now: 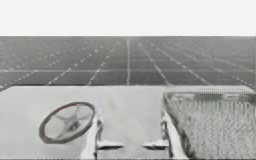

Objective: Pick up and drop off the object

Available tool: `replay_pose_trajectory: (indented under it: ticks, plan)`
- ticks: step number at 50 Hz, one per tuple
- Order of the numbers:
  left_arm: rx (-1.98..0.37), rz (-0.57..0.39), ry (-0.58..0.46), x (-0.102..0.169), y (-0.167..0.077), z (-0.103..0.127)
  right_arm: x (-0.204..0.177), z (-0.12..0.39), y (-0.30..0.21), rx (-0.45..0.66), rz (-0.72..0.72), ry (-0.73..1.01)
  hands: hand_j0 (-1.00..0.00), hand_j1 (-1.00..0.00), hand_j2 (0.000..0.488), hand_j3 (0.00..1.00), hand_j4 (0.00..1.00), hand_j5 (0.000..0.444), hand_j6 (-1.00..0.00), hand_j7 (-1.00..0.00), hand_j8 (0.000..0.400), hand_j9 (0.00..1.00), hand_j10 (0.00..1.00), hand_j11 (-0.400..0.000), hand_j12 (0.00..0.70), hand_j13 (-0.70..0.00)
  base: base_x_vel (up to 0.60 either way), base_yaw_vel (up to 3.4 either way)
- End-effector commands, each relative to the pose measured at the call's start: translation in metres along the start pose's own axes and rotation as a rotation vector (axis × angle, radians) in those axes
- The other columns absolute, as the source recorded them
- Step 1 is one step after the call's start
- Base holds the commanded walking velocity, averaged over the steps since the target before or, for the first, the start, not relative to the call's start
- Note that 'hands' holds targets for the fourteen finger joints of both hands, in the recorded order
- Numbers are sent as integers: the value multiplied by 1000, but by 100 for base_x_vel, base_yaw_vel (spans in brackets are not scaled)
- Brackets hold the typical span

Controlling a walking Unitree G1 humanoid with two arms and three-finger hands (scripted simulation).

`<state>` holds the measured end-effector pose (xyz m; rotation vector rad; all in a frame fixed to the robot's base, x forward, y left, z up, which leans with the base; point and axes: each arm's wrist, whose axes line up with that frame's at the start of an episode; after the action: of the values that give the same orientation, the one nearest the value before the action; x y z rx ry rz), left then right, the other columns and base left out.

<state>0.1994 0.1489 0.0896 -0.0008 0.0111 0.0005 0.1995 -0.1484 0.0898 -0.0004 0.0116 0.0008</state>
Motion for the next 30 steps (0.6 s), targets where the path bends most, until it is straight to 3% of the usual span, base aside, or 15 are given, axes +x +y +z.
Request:
replay_pose_trajectory:
  ticks: [1,3,5,6,7,9,10,12,14,17,22,24,27,29,30]
  plan:
    - [-53,198,-120,61,-36,0,38,-44,12,-160,-222,-238,0,0,0,0,0,0,0,0,0,0,0,0,0,0,0,0]
    - [-48,199,-109,54,-33,8,30,-42,15,-154,-215,-237,0,0,0,0,0,0,0,0,0,0,0,0,0,0,0,0]
    - [-34,223,-60,70,-22,18,18,-43,15,-154,-220,-230,0,0,0,0,0,0,0,0,0,0,0,0,0,0,0,0]
    - [4,223,-44,64,-9,23,21,-42,13,-154,-217,-230,0,0,0,0,0,0,0,0,0,0,0,0,0,0,0,0]
    - [227,224,-35,76,-2,31,14,-46,16,-149,-228,-241,0,0,0,0,0,0,0,0,0,0,0,0,0,0,0,0]
    - [434,210,-11,83,5,31,12,-45,15,-150,-225,-243,0,0,0,0,0,0,0,0,0,0,0,0,0,0,0,0]
    - [557,196,-29,93,10,49,13,-43,21,-151,-233,-240,0,0,0,0,0,0,0,0,0,0,0,0,0,0,0,0]
    - [838,205,-60,97,12,55,19,-43,24,-134,-222,-227,0,0,0,0,0,0,0,0,0,0,0,0,0,0,0,0]
    - [1011,185,-72,104,18,68,12,-47,21,-125,-238,-231,0,0,0,0,0,0,0,0,0,0,0,0,0,0,0,0]
    - [1232,124,6,100,29,77,18,-53,26,-109,-232,-234,0,0,0,0,0,0,0,0,0,0,0,0,0,0,0,0]
    - [1352,58,174,91,50,52,20,-42,28,-118,-241,-234,0,0,0,0,0,0,0,0,0,0,0,0,0,0,0,0]
    - [1334,39,211,94,55,30,17,-42,27,-110,-229,-228,0,0,0,0,0,0,0,0,0,0,0,0,0,0,0,0]
    - [1298,73,220,98,61,22,18,-43,27,-104,-221,-236,0,0,0,0,0,0,0,0,0,0,0,0,0,0,0,0]
    - [1276,59,251,102,62,16,17,-41,30,-106,-214,-227,0,-257,128,0,0,0,0,-257,103,0,0,0,180,0,0,0]
    - [1285,96,214,99,59,2,16,-41,27,-106,-206,-236,0,-283,142,0,0,0,0,-283,113,0,0,0,198,0,0,0]
